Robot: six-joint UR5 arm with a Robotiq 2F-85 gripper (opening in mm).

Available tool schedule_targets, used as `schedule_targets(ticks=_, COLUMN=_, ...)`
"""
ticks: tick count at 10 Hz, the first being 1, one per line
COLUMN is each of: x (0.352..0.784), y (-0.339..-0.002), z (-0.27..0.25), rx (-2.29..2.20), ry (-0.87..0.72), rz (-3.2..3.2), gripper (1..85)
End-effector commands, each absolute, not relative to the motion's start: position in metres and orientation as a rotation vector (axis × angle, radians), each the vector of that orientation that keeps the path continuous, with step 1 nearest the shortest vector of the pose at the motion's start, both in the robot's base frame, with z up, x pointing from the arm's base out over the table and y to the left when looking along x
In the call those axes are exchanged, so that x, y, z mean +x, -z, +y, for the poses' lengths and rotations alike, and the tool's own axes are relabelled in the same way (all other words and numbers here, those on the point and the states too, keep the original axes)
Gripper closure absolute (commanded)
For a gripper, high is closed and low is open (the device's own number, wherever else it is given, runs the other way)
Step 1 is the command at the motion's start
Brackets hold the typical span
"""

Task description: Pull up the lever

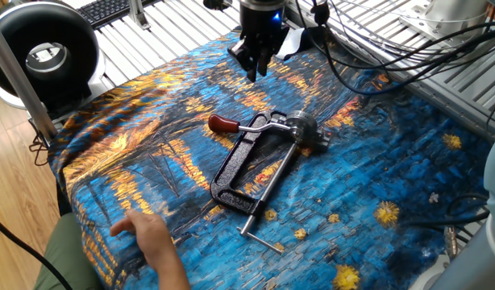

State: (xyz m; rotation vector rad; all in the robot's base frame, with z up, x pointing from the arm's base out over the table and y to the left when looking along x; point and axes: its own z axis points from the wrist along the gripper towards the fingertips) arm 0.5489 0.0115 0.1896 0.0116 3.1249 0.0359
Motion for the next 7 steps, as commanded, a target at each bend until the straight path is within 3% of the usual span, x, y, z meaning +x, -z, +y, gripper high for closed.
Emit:
schedule_targets(ticks=1, x=0.5511, y=-0.1915, z=0.0148, rx=0.011, ry=-0.045, rz=3.12, gripper=84.7)
schedule_targets(ticks=7, x=0.5487, y=-0.1911, z=0.0107, rx=-0.023, ry=-0.021, rz=3.127, gripper=84.7)
